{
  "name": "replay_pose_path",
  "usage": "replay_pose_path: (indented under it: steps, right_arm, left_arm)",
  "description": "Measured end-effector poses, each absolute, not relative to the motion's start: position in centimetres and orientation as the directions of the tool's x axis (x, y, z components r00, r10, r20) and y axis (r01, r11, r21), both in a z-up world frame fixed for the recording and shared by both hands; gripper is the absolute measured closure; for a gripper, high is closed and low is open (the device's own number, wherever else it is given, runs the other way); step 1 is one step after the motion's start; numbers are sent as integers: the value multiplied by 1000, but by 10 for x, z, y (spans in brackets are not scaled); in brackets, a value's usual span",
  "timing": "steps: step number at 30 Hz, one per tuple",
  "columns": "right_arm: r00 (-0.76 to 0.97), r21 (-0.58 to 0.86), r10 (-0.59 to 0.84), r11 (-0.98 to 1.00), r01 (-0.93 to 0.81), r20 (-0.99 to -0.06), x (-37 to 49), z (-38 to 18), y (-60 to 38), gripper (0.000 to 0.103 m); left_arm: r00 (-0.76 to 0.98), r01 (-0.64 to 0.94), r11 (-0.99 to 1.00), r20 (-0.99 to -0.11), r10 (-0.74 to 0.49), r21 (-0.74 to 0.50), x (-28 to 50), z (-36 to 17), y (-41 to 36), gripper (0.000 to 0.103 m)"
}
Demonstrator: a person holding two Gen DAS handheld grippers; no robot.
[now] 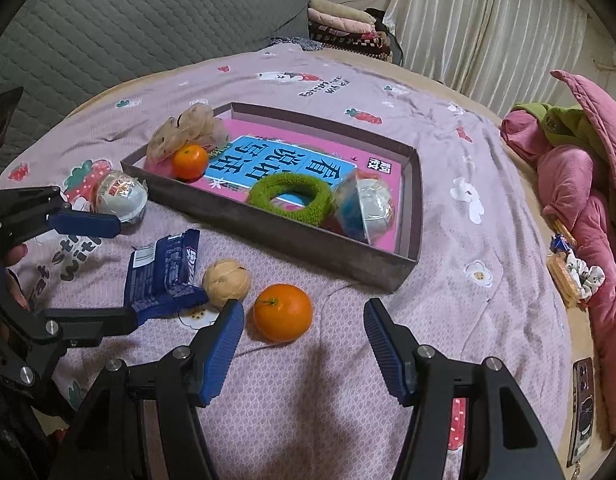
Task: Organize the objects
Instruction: 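Move the left tool to the blue snack packet while the right tool approaches the orange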
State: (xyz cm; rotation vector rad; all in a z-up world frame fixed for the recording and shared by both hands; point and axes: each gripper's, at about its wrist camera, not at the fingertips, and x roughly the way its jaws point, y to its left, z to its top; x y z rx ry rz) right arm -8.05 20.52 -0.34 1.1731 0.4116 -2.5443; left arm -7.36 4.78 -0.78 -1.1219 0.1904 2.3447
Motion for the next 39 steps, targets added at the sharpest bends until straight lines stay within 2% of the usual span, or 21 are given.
replay_pose_path:
  steps: [12, 39]
  right_arm:
    - [-587, -129, -156, -901, 414, -794, -81, -11, 202, 41]
    - [-550, -166, -111, -888, 429, -827, -90, -31, 198, 41]
  left_arm:
    - [-532, -508, -858, -754, 385, -80, -82, -11, 48, 23]
    - [-469, -498, -864, -814, 341, -75, -107, -42, 58, 23]
